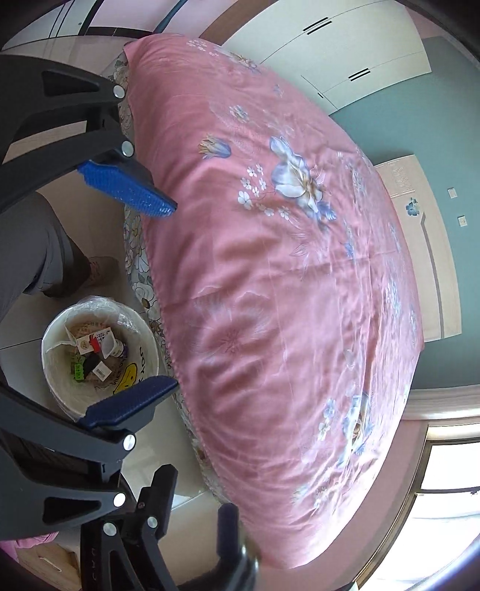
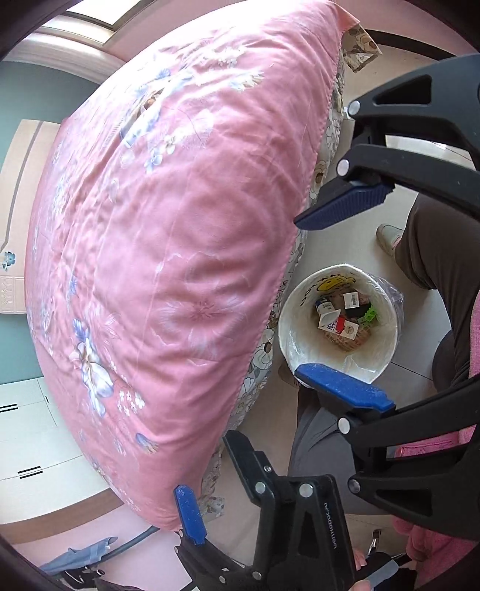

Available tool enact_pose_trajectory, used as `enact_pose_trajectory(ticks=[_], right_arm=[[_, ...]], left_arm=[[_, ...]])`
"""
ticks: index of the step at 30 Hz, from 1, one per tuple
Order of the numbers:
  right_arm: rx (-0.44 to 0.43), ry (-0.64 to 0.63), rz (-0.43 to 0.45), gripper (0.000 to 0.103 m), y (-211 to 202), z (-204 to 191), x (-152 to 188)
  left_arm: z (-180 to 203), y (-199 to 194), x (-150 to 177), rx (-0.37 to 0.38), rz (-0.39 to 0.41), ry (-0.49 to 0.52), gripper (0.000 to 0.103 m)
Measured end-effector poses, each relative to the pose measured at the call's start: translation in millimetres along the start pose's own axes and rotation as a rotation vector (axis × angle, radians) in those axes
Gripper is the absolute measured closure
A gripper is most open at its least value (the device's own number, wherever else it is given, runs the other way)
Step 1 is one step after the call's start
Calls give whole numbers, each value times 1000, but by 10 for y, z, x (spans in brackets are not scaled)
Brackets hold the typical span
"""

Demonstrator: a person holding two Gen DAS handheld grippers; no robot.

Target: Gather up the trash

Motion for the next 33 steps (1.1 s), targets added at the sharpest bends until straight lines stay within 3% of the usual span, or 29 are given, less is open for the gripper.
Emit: enact_pose_trajectory(ticks=[3, 8, 14, 33], right_arm=[[-4, 6, 25, 29, -192, -72, 69], [76, -48, 114, 26, -551, -287, 187], [111, -17, 179, 25, -835, -399, 363], [233, 125, 330, 25, -1289, -357, 720]], left_arm=[[-33, -236, 15, 13, 35, -1, 12], [-63, -622, 80, 15, 96, 20, 11], [-116, -953, 213, 23, 136, -2, 9], [-114, -1197, 406, -1, 159, -24, 8]])
Point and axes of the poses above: each gripper's, at about its wrist camera, not at the fingertips, and y roughly the way its jaws point, z to its right, x to its underside, the point moved 1 cm from there along y, roughly the way its jaws point, and after that the axes turned 6 degrees about -x, right-handed, at the moved point
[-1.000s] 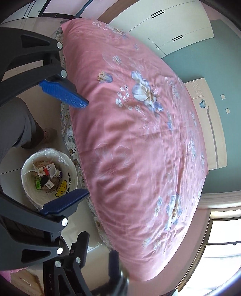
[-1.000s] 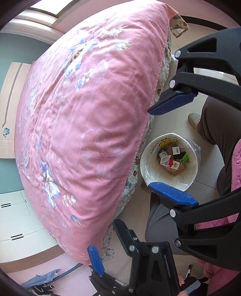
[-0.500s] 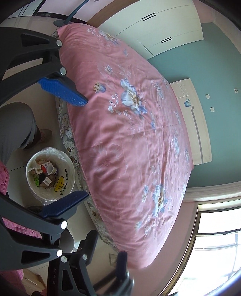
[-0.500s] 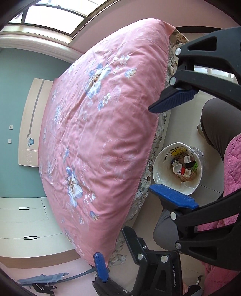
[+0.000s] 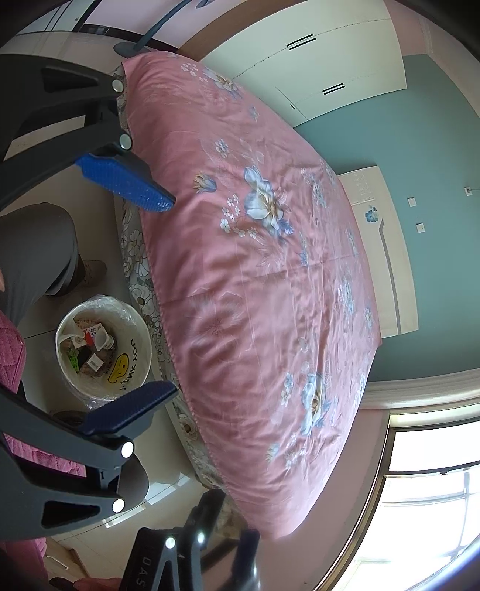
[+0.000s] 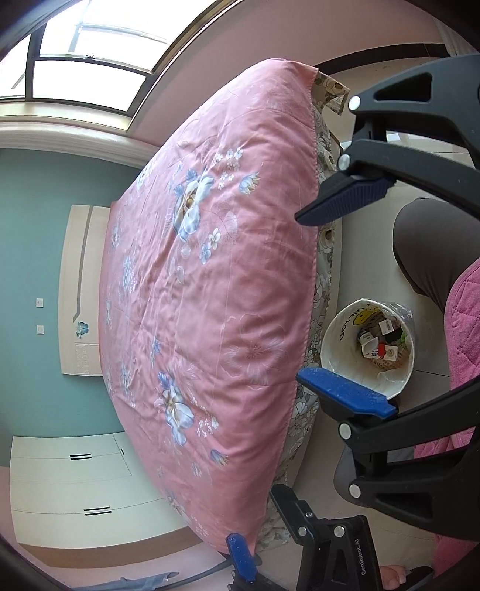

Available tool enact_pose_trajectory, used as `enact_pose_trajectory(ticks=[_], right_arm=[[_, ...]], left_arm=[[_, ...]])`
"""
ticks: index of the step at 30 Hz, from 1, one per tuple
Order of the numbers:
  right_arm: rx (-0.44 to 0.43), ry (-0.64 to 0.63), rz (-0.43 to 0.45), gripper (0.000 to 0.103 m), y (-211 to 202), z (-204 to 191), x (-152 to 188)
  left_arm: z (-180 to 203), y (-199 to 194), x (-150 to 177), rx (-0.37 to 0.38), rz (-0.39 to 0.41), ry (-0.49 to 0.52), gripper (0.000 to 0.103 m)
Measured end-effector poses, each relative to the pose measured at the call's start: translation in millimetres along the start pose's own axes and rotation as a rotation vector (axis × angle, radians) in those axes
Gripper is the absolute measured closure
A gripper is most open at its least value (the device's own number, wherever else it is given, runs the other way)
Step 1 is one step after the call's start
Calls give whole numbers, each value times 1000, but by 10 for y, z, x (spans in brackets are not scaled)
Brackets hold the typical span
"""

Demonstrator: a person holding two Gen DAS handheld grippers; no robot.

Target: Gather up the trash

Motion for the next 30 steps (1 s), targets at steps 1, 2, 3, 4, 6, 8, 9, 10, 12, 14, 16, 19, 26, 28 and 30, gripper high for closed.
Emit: enact_pose_trajectory(ticks=[1, 2, 3, 4, 6, 8, 9, 10, 12, 14, 16, 19, 26, 28, 30], right_arm=[[3, 0, 2, 25, -15, -5, 5], [14, -3, 0, 25, -22, -12, 9], [17, -3, 3, 25, -33, -11, 12], [20, -4, 5, 25, -43, -14, 15], [21, -4, 8, 25, -54, -13, 14], [24, -3, 8, 25, -60, -12, 11], [21, -2, 8, 25, -60, -8, 11], [20, -1, 7, 25, -58, -11, 10], [14, 0, 7, 25, -56, -20, 7], [12, -2, 5, 25, -48, -33, 4], [11, -1, 2, 25, -42, -35, -3], [10, -1, 4, 25, -44, -31, -6], [10, -2, 5, 25, -48, -43, -6], [11, -1, 5, 25, -46, -47, -7], [10, -1, 4, 25, -44, -49, -6]], left_arm=[[3, -8, 2, 1, -1, -4, 8], [5, -11, 5, 3, -2, -8, 8], [5, -20, 11, 5, -5, -13, 8], [5, -29, 14, 2, -6, -16, 8], [-2, -38, 15, -2, -7, -21, 8], [-10, -50, 15, -9, -5, -24, 8], [-14, -55, 15, -10, -4, -24, 8], [-14, -58, 15, -12, -4, -22, 8], [-10, -62, 14, -13, -4, -19, 8], [-5, -64, 13, -13, -4, -21, 8], [-7, -65, 9, -17, -2, -23, 8], [-30, -69, 9, -17, -2, -29, 8], [-39, -70, 11, -17, -2, -29, 8], [-39, -71, 11, -16, -2, -28, 8], [-34, -71, 12, -16, -4, -28, 8]])
Point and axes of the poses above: each gripper's, at about its wrist camera, not at the fingertips, and y roughly the way its jaws point, z to its right, x to its underside, the point moved 1 cm from there along y, roughly the way its jaws point, and after that the axes turned 6 degrees about -x, right-handed, at the moved point
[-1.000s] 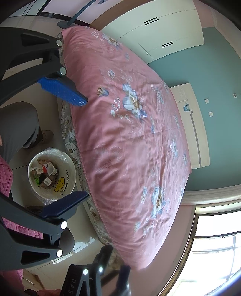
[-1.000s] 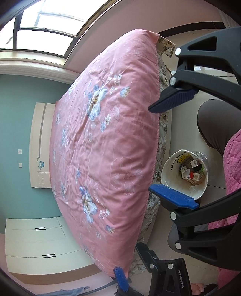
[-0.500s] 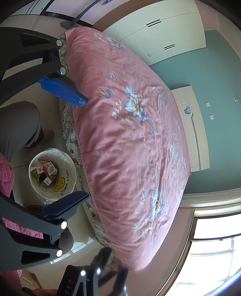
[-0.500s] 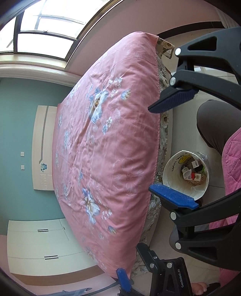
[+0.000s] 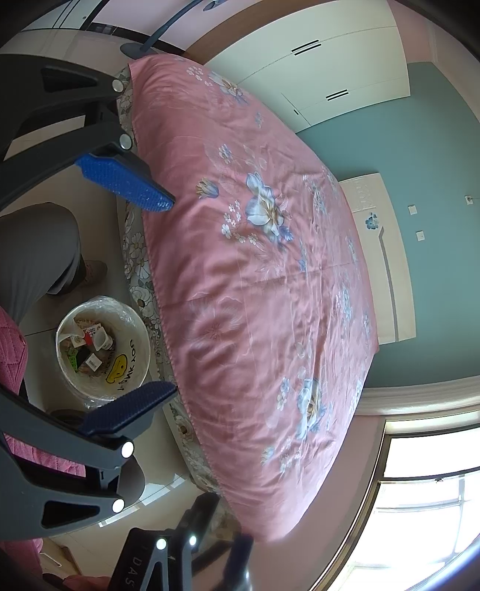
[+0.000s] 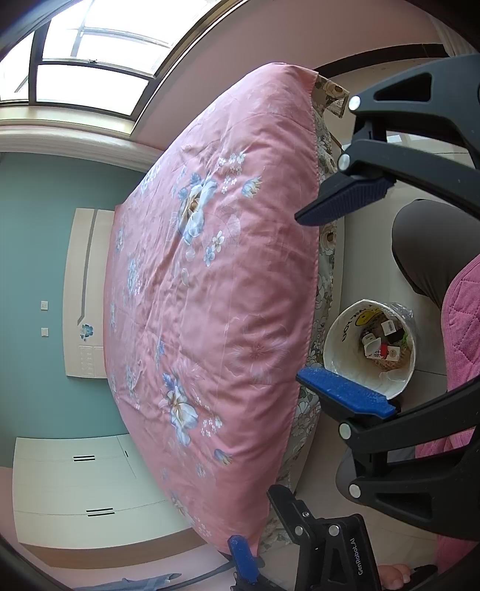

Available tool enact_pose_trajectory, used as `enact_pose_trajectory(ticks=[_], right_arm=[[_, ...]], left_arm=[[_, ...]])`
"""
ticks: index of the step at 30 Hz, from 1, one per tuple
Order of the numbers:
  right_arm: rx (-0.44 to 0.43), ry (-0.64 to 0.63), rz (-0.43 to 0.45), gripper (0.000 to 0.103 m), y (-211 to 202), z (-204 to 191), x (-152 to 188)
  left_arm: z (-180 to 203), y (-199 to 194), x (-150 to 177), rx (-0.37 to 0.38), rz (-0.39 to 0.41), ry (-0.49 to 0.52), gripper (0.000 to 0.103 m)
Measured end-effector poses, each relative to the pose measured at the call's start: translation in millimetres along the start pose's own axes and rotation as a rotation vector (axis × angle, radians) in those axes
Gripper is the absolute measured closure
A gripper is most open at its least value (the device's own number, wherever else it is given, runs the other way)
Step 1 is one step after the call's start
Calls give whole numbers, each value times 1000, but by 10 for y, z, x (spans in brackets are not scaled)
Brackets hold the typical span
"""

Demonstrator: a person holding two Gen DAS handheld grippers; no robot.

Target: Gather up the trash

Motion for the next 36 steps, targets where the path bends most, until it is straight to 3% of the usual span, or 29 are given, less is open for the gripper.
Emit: enact_pose_trajectory(ticks=[36], right_arm=[[-10, -10, -7, 25, 7, -20, 15]], left_arm=[[-8, 1, -6, 2, -2, 6, 8]])
Point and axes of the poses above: each gripper's, at about its wrist camera, not at the fingertips, and y roughly the way its jaws point, z to its right, x to its underside, the point moved 1 cm from there along y, roughly the way its jaws point, and after that the axes turned 6 degrees about -x, right-handed, at the moved point
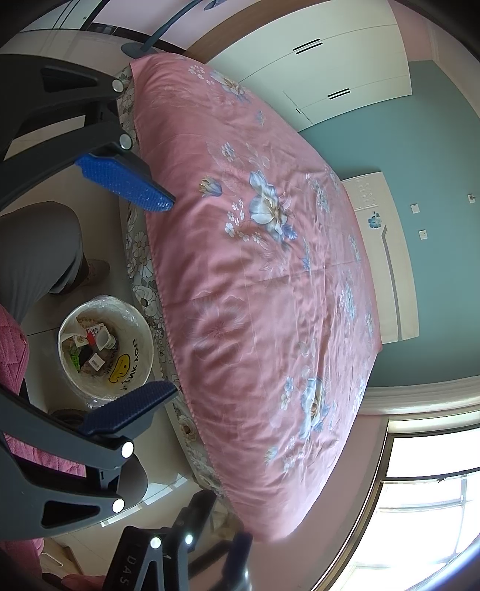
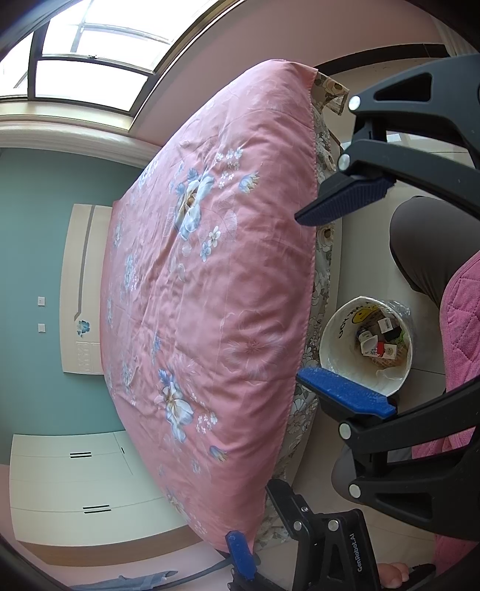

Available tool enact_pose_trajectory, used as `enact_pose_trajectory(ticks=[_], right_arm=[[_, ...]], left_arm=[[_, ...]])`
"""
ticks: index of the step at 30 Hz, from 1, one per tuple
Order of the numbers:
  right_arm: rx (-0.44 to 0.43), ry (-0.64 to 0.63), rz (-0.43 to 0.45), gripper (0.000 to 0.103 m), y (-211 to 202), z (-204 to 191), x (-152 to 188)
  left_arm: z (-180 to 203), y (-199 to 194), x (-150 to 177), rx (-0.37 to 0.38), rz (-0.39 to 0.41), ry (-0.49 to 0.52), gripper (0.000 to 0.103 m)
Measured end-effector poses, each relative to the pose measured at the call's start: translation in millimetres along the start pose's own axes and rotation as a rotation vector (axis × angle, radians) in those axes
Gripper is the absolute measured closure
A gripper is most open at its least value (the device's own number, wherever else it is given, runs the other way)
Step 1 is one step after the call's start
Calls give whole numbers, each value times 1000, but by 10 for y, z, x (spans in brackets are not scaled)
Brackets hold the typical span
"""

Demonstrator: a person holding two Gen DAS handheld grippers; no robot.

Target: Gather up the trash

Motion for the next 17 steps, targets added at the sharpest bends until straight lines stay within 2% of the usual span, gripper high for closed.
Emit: enact_pose_trajectory(ticks=[17], right_arm=[[-2, 2, -4, 25, 4, -12, 11]], left_arm=[[1, 33, 30, 4, -3, 4, 8]])
Point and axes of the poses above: each gripper's, at about its wrist camera, not at the fingertips, and y roughly the way its jaws point, z to its right, x to its underside, the point moved 1 cm from there along y, roughly the way its jaws point, and after that the axes turned 6 degrees about -x, right-handed, at the moved point
